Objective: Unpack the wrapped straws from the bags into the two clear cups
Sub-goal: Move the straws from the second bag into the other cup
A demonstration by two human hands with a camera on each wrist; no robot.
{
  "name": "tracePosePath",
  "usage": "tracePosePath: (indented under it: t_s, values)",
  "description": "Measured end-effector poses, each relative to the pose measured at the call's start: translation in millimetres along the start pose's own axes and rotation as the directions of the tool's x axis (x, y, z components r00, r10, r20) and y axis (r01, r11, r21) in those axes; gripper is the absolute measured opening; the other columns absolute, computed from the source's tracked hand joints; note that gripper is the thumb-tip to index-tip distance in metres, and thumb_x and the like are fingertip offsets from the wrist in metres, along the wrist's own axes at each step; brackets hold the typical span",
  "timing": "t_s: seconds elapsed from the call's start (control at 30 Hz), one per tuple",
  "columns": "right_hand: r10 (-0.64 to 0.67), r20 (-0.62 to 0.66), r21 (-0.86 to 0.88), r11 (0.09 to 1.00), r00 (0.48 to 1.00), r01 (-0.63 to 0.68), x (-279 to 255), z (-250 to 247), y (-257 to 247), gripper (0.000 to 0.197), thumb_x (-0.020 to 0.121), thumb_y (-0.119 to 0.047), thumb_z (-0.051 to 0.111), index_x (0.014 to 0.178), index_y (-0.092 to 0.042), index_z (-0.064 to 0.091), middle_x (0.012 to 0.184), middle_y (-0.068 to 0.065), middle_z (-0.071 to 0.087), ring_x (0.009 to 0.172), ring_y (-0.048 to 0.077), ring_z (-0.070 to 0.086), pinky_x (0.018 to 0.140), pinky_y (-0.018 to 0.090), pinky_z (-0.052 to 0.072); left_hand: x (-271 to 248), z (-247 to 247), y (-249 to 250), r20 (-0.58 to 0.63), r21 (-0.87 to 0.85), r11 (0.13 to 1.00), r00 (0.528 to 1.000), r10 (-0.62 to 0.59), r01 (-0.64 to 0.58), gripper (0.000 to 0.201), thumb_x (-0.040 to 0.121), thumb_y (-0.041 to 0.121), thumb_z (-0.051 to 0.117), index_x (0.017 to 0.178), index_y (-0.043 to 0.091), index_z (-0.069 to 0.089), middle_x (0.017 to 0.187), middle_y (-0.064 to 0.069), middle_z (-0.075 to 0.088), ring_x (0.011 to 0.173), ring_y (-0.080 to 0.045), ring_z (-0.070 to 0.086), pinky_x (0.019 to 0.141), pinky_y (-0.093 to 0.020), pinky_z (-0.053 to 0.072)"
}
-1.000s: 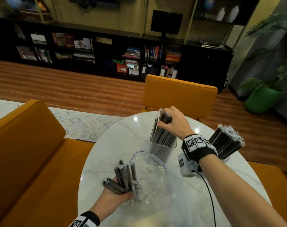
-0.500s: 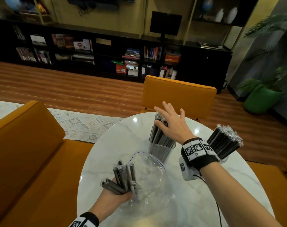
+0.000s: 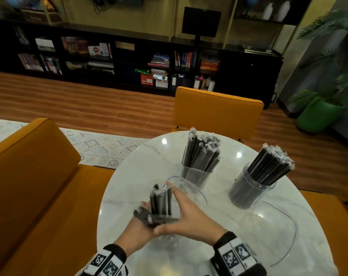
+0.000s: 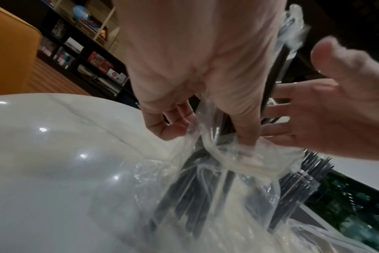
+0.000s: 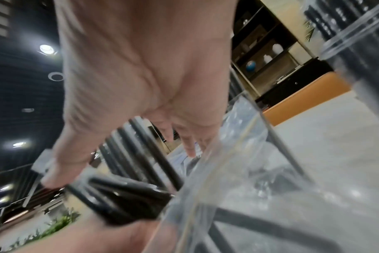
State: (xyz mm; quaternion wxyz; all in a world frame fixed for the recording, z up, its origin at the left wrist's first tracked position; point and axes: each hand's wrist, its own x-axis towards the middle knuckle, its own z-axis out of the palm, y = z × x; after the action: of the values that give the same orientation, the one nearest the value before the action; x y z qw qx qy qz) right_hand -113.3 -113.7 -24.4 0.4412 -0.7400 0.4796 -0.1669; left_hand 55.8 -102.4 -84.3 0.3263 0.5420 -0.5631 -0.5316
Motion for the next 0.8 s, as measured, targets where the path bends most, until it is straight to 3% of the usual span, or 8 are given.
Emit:
tracePosePath:
  t_s: [0.1,0.2,0.27,0.33,0.4,0.57,0.7,0.8]
  values:
    - [-0.057,-0.051,0.034,0.998,0.997,0.058,10,19,-3,0.089,0.065,-0.042,0.087,0.139,-0.036,0.037,0.144,-0.018,0.038,0.130,-0.008,0.036,0.107,0.010,0.028,0,10,9,0.083,0.026,0.999,0.996,0.032,-0.035,0.043,0.084,-0.002,0.068,0.110,0.029,0.055,0.095,0.006,0.067,0.096,0.006,0.064,0.076,-0.011,0.051]
    - [-0.052,-0.274,0.012,0.998,0.960,0.057,17,26,-4,0.040,0.069,-0.032,0.084,0.087,-0.042,0.051,0.092,-0.015,0.051,0.082,-0.012,0.048,0.074,0.006,0.036,0,13,12,0.018,-0.038,0.999,0.999,-0.032,0.033,0.054,0.068,-0.010,0.078,0.100,0.029,0.060,0.090,0.005,0.075,0.098,-0.009,0.068,0.071,-0.014,0.054]
    - [0.009,-0.389,0.106,0.994,0.921,0.035,18,21,-3,0.033,0.073,-0.021,0.081,0.070,-0.033,0.050,0.071,-0.008,0.052,0.065,-0.002,0.050,0.061,0.013,0.038,-1,8,16,0.016,-0.068,0.997,0.999,-0.032,0.033,0.056,0.063,-0.003,0.083,0.107,0.025,0.063,0.100,0.005,0.074,0.094,-0.013,0.070,0.075,-0.022,0.057]
    - [0.142,-0.437,0.294,0.956,0.888,-0.008,17,8,0,0.015,0.078,-0.017,0.077,0.079,-0.016,0.062,0.074,0.005,0.063,0.066,0.007,0.058,0.061,0.021,0.048,-5,2,23,0.058,-0.089,0.995,0.998,-0.036,0.041,0.056,0.067,0.008,0.084,0.114,0.026,0.059,0.099,-0.007,0.072,0.087,-0.014,0.070,0.075,-0.024,0.057]
    - [0.229,-0.442,0.389,0.920,0.867,-0.045,13,-12,4,0.013,0.082,-0.014,0.073,0.090,-0.006,0.066,0.081,0.006,0.069,0.074,0.010,0.064,0.068,0.023,0.051,-7,0,24,0.075,-0.120,0.990,0.995,-0.059,0.068,0.055,0.073,0.010,0.081,0.119,0.025,0.055,0.088,-0.009,0.071,0.077,-0.009,0.068,0.068,-0.019,0.055]
    - [0.167,-0.532,0.453,0.884,0.830,0.113,1,-88,-25,0.009,0.087,-0.010,0.065,0.079,-0.008,0.064,0.081,0.008,0.068,0.078,0.017,0.065,0.080,0.038,0.057,-14,6,20,0.067,-0.179,0.964,0.980,-0.186,0.195,0.066,0.075,0.017,0.081,0.127,0.031,0.043,0.085,-0.005,0.070,0.066,-0.005,0.068,0.056,-0.021,0.052]
    - [-0.029,-0.704,0.403,0.806,0.709,0.434,1,-158,-74,0.006,0.089,-0.007,0.063,0.089,-0.004,0.058,0.080,0.009,0.065,0.078,0.023,0.064,0.076,0.035,0.059,-17,17,10,0.156,-0.177,0.918,0.931,-0.330,0.354,0.079,0.077,0.033,0.078,0.139,0.033,0.029,0.112,-0.010,0.066,0.092,-0.019,0.068,0.074,-0.038,0.059]
    - [-0.135,-0.811,0.286,0.758,0.570,0.586,14,-185,-98,0.009,0.087,-0.009,0.065,0.082,-0.014,0.061,0.071,0.000,0.067,0.078,0.027,0.065,0.082,0.045,0.059,-19,18,5,0.144,-0.030,0.907,0.900,-0.411,0.419,0.094,0.075,0.061,0.063,0.149,0.035,0.011,0.149,-0.013,0.033,0.111,-0.023,0.052,0.069,-0.033,0.058]
